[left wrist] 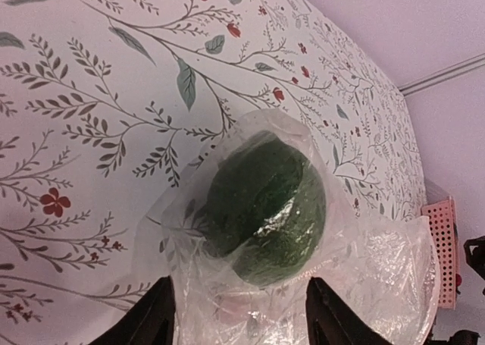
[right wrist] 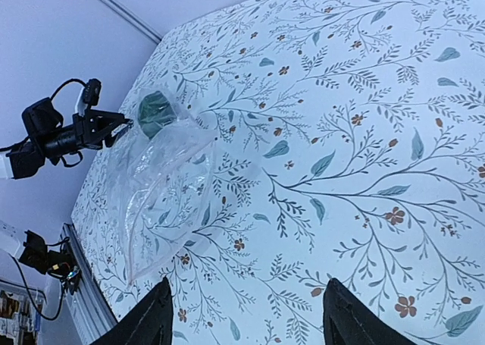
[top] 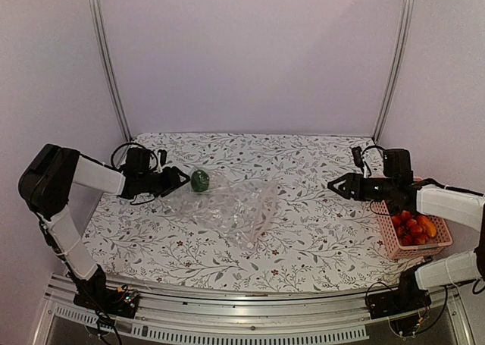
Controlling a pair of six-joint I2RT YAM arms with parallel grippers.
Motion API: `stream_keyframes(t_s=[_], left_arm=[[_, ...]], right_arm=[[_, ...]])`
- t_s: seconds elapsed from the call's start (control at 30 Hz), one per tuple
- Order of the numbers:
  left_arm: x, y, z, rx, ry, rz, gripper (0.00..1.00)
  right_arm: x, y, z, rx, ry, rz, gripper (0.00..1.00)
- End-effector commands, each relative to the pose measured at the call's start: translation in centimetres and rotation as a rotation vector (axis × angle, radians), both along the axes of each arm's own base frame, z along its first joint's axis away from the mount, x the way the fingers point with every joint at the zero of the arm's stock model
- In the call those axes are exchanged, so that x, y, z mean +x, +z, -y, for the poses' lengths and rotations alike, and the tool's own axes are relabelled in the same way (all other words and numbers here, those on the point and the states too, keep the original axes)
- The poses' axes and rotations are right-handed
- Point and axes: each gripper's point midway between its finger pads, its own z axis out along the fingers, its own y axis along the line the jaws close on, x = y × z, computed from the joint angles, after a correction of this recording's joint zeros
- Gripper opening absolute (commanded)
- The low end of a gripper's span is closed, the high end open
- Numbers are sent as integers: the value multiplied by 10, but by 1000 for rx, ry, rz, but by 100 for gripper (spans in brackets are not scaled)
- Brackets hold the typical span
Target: Open the zip-top bag and remove the fake food
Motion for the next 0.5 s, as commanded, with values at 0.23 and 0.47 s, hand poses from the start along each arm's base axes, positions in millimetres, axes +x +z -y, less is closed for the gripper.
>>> stream_keyframes(t_s=[0.23, 0.47], left_arm=[[53, 25, 10, -55, -37, 49, 60], [58, 16, 17, -66, -63, 30, 60]], right_arm=[[-7, -11, -107, -91, 311, 175, 51], [-14, -43, -159, -218, 398, 266, 43]])
